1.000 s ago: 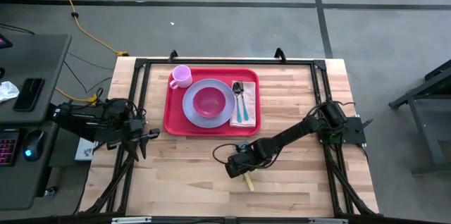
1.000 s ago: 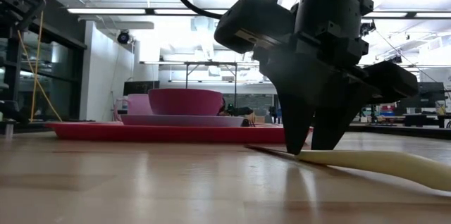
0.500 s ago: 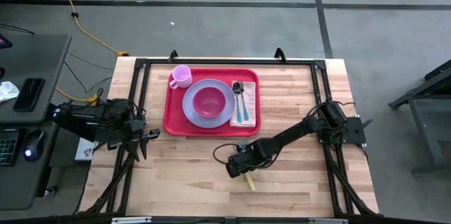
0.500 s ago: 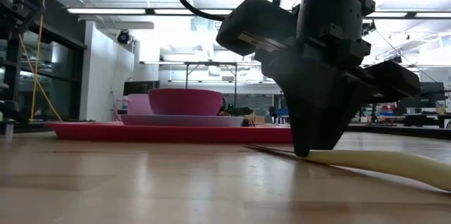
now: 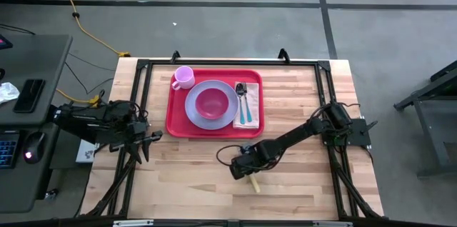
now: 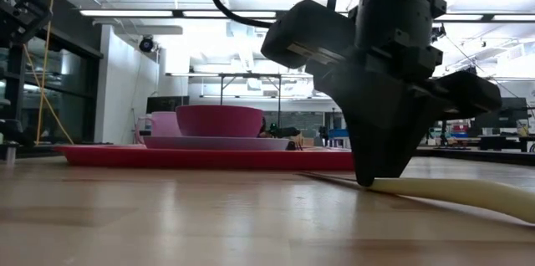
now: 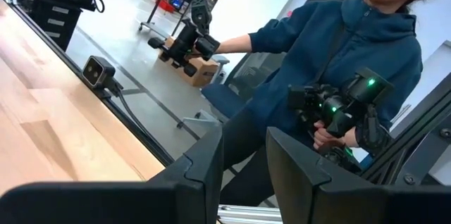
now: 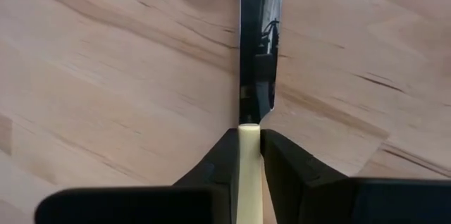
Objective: Set up tray
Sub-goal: Put the yellow knife on the white table napkin to the right of the blue fork
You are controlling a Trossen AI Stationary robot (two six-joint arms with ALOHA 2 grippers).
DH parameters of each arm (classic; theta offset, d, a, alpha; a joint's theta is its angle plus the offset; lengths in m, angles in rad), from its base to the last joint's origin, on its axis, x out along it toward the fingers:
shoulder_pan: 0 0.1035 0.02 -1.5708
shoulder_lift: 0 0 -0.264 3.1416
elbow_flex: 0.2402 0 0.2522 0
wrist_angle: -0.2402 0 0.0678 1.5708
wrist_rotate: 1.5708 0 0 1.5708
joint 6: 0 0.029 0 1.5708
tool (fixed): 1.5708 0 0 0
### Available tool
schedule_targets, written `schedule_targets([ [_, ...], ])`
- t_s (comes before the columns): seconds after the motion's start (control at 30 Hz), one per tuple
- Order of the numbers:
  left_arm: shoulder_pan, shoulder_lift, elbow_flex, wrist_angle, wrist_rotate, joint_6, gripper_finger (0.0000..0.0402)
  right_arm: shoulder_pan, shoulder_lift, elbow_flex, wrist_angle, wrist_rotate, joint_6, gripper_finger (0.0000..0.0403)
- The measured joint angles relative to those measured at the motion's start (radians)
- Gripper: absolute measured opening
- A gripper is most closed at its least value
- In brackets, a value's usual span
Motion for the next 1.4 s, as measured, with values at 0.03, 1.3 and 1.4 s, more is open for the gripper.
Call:
schedule_targets([
  [0.03,0.000,0.000,0.000,0.000,0.000,0.000,0.0140,0.000,0.000,0.000,-0.007,-0.002,0.000,0.0042],
  [1.3,0.000,0.000,0.000,0.001,-0.001,-0.008,0.0140,0.008,-0.044,-0.010,-0.263,-0.010,0.046,0.0024],
  [1.4,0.000,0.000,0.000,0.002,0.000,-0.008,0.0140,0.008,-0.052,-0.010,-0.275,-0.014,0.047,0.0029],
])
